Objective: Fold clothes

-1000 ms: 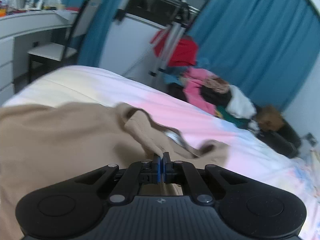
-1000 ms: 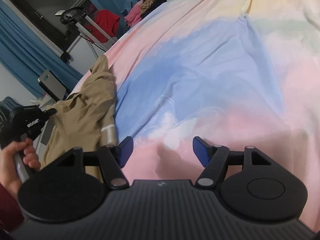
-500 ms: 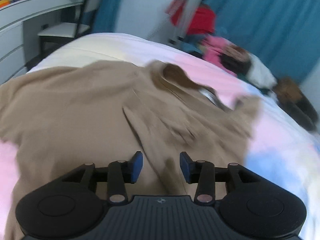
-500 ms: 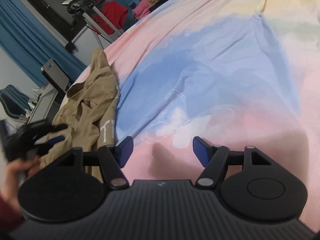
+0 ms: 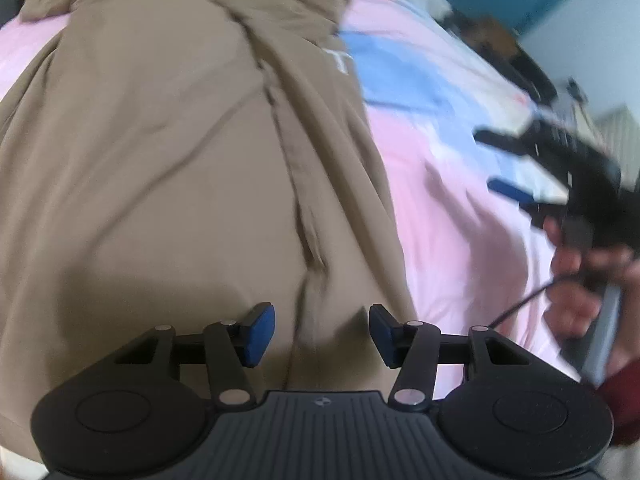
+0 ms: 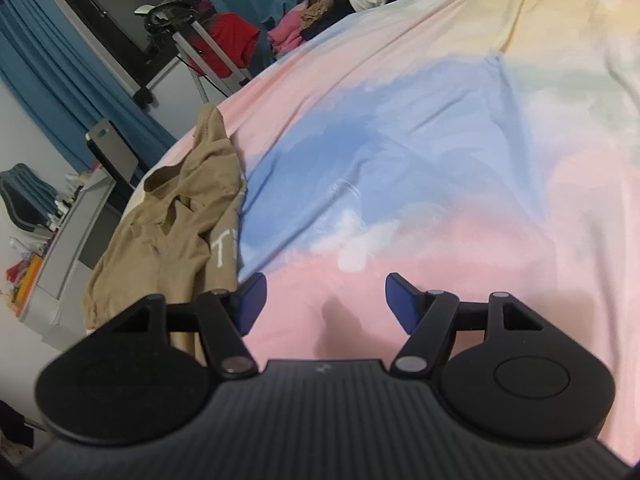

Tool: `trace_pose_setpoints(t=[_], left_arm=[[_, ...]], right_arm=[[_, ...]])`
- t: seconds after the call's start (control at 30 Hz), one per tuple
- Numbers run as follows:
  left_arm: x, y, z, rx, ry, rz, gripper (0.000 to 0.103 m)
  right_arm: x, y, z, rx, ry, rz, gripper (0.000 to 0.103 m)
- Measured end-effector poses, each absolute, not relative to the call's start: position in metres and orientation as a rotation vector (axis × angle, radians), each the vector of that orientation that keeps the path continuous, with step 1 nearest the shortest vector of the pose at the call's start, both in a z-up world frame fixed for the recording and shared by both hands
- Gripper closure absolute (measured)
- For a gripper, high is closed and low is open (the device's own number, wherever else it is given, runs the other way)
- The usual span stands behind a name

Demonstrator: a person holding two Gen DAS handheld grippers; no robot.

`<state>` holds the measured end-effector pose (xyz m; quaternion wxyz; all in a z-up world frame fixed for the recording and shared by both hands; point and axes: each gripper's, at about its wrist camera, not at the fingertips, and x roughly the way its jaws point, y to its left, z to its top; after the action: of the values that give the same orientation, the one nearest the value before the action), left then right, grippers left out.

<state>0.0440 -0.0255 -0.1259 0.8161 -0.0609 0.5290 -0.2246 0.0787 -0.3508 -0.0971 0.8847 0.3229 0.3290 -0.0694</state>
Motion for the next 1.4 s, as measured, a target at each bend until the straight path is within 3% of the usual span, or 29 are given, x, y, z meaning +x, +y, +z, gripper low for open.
trace_pose_setpoints(t=[0.07,0.13,0.17,0.53,0.87,0.97,1.03,1.2,1.4], left_arm=[[0.039,-0.033,-0.129,-0.063,1.105,-0.488,0.060],[0.038,-0.035,-0.129,-0.047,1.099,-0.508,0.092],[0.035,-0.037,-0.126,-0.053,1.104,-0.516,0.097],[0.054,0.030,-0.083,-0.332,1.173,-0.501,0.099],[0.063,0.037,-0.119,-0.195,1.244,-0.350,0.095],[0.058,0.042,-0.109,-0.215,1.206,-0.370,0.082],[0.056,0.052,-0.098,-0.252,1.167,-0.385,0.055],[0.076,0.094,-0.068,-0.408,1.020,-0.332,0.020],[0.160,0.174,-0.059,-0.648,0.862,-0.135,0.014]], right_arm=[[0.073,-0.351,-0.097,0.674,0.689,-0.151,0.034],[0.072,-0.351,-0.098,0.677,0.697,-0.154,0.034],[0.071,-0.351,-0.099,0.676,0.700,-0.155,0.034],[0.078,-0.346,-0.101,0.649,0.720,-0.136,0.034],[0.082,-0.332,-0.093,0.570,0.701,-0.096,0.034],[0.080,-0.325,-0.087,0.544,0.677,-0.070,0.034],[0.076,-0.318,-0.080,0.518,0.651,-0.049,0.034],[0.063,-0.296,-0.067,0.461,0.580,0.037,0.034],[0.065,-0.275,-0.063,0.377,0.550,0.067,0.034]])
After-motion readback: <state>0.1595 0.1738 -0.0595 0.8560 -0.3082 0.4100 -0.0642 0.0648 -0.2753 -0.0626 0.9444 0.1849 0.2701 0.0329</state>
